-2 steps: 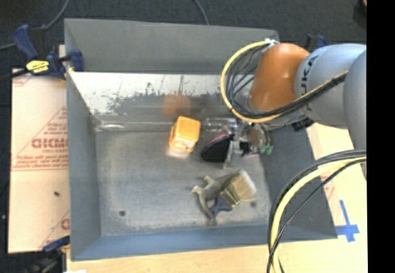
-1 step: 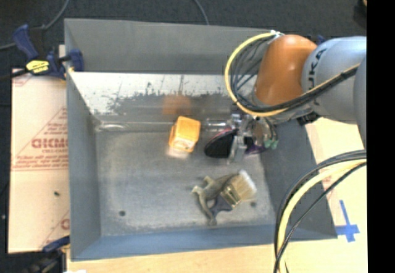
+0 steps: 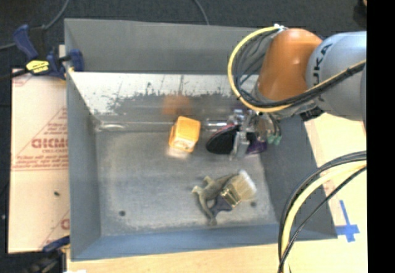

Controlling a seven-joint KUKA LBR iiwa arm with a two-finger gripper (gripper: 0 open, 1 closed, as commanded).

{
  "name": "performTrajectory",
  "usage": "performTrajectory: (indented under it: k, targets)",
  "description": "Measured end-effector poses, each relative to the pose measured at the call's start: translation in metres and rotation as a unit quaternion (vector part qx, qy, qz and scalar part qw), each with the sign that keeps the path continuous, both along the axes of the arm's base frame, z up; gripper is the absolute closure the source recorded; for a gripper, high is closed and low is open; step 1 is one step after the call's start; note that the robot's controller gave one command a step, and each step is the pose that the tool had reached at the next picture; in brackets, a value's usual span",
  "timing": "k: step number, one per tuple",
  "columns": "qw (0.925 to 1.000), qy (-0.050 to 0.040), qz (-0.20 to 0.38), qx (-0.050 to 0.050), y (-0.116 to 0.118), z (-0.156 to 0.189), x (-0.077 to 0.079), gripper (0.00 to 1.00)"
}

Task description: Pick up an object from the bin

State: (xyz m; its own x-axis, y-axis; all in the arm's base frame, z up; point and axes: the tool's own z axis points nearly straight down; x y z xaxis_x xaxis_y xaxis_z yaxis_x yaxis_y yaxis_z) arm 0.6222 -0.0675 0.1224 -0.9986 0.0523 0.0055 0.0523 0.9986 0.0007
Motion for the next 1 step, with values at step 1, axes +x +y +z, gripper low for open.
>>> performTrajectory:
  k: [1]
  targets:
    - [1.0,-0.0007,0.0,0.0,-0.0002,0.0144,0.0001,1.0]
